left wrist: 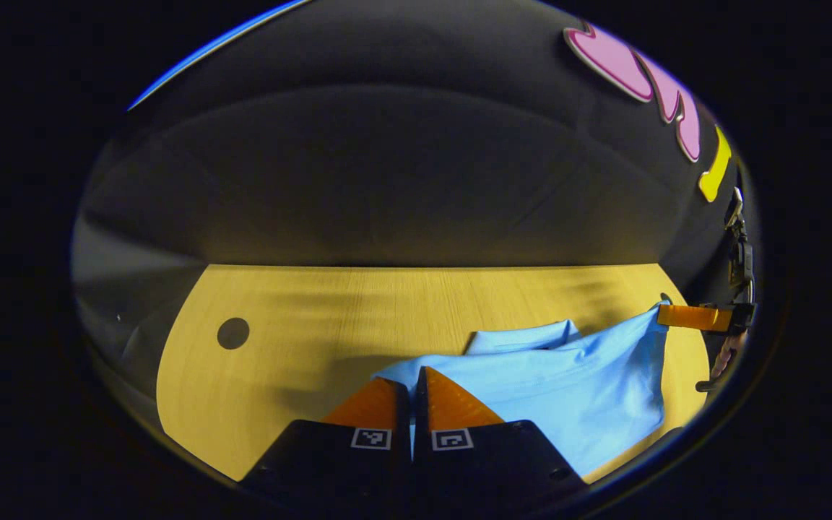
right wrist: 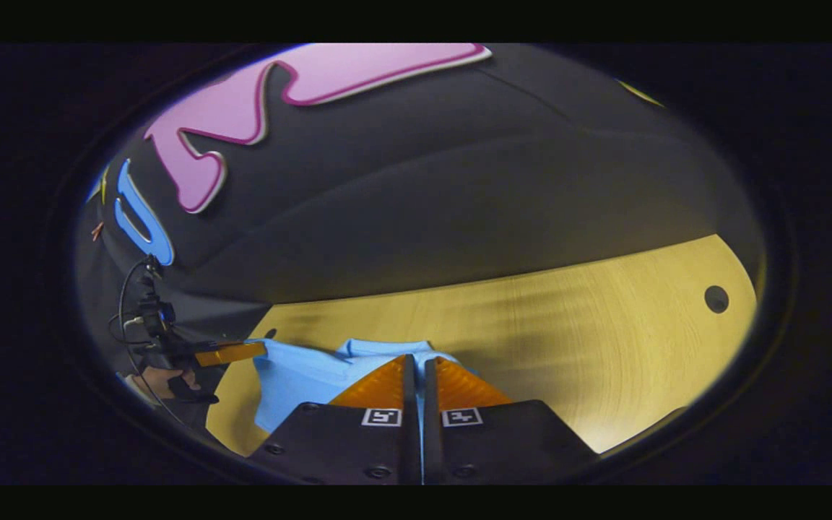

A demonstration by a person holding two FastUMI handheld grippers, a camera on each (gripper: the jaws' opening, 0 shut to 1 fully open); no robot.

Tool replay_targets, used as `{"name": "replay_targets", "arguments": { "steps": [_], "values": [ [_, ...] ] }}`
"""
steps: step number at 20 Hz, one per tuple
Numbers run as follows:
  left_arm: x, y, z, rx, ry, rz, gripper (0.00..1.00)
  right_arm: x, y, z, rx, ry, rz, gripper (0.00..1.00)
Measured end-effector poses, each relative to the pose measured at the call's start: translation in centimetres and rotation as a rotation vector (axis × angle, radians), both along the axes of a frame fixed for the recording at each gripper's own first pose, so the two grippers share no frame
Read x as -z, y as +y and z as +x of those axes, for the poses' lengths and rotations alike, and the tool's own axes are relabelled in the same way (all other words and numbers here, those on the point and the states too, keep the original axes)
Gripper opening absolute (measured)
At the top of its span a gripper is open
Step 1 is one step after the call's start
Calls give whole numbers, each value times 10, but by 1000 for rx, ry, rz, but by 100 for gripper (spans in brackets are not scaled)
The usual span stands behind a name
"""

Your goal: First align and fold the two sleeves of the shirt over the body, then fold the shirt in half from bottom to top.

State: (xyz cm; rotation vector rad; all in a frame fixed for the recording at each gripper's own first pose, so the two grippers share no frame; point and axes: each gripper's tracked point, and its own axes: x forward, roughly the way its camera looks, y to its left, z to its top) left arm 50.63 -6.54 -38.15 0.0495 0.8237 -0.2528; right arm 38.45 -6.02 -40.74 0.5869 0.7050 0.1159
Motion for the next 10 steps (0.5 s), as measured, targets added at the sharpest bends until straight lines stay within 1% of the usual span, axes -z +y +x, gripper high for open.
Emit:
{"name": "replay_targets", "arguments": {
  "steps": [3,6,7,8,9,10],
  "values": [
    [32,-3,10,-33,27,18,6,25,7,9,11,35,-17,5],
    [49,1,13,-71,50,35,12,42,15,22,21,62,-48,5],
    [55,-1,15,-74,49,31,19,44,15,20,24,69,-44,8],
    [57,-1,14,-73,50,33,27,42,16,19,24,73,-40,5],
    [60,-2,16,-74,49,42,25,45,17,18,20,78,-41,13],
    [58,-3,15,-72,48,49,39,46,20,16,11,86,-37,20]
  ]
}}
